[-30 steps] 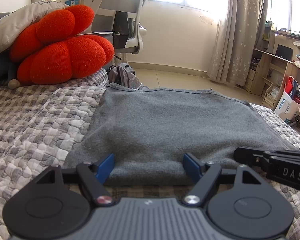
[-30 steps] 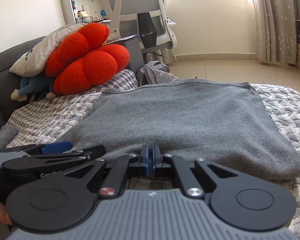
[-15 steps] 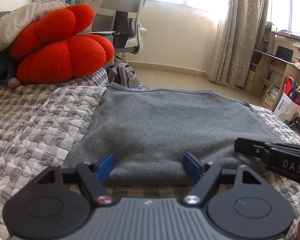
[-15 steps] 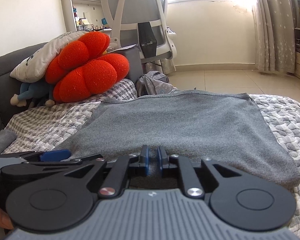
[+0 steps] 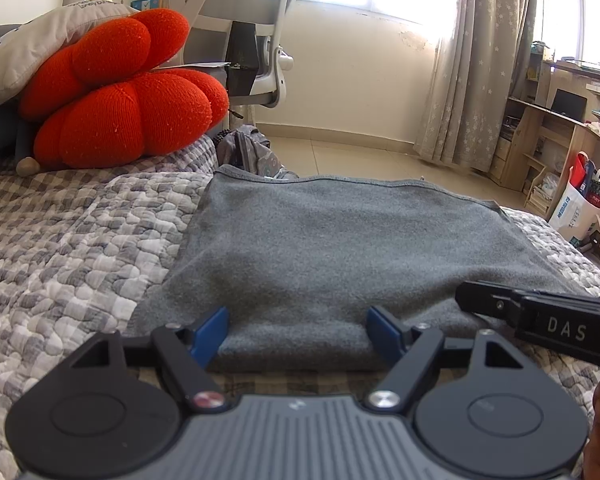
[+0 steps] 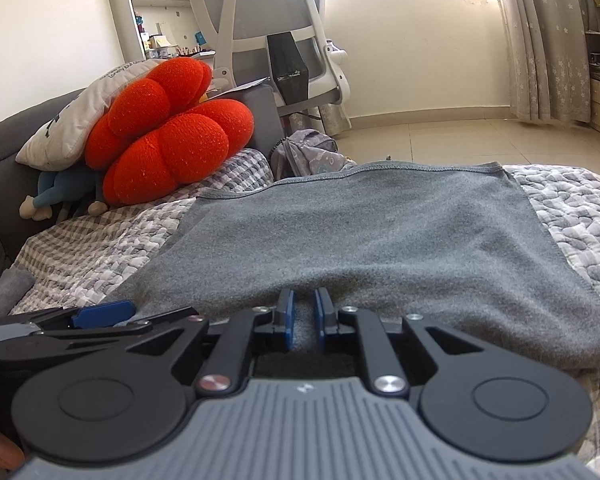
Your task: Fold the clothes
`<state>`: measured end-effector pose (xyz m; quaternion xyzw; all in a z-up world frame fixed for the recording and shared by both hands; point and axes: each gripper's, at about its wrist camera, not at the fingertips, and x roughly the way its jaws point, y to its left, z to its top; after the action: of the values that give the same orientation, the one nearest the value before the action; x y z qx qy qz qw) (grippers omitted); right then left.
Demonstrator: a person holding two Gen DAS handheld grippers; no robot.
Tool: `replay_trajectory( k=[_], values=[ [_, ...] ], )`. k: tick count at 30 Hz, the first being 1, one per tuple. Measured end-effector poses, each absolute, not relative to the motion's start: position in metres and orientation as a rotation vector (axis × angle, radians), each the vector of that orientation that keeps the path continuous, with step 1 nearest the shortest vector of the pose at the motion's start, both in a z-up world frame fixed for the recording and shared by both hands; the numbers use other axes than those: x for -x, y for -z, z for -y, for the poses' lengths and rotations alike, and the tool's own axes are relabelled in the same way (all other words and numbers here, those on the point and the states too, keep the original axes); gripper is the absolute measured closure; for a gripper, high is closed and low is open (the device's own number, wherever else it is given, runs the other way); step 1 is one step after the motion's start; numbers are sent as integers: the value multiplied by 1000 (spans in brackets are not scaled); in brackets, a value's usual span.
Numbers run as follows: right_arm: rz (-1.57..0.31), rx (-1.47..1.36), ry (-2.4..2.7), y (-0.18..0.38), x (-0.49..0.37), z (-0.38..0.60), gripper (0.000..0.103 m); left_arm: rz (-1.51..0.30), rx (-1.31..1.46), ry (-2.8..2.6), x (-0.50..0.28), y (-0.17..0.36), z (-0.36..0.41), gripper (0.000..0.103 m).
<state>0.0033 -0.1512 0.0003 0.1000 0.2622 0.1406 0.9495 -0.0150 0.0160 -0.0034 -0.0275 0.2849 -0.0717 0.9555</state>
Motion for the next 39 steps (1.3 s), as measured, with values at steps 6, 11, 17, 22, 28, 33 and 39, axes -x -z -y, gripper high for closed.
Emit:
replay_trajectory(
  k=[6, 11, 17, 22, 28, 33, 39],
  values=[
    [-533, -220, -289, 1, -3, 153, 90, -579, 56, 146, 15, 3, -16, 25],
    [-533, -232, -293, 1, -3, 156, 90, -579, 57, 146, 15, 3, -16, 24],
    [-533, -234, -293, 1, -3, 155, 90, -579, 56, 146, 15, 4, -16, 24],
    [-533, -237, -294, 1, -3, 156, 90, -579, 56, 146, 16, 3, -16, 24],
    [-533, -239, -293, 1, -4, 155, 90, -579, 57, 146, 16, 3, -16, 24],
    [-528, -249, -296, 1, -1, 158, 90, -580, 59, 145, 15, 3, -16, 23],
    [-527, -274, -302, -3, 17, 178, 90, -578, 75, 148, 15, 4, -19, 23]
  ],
)
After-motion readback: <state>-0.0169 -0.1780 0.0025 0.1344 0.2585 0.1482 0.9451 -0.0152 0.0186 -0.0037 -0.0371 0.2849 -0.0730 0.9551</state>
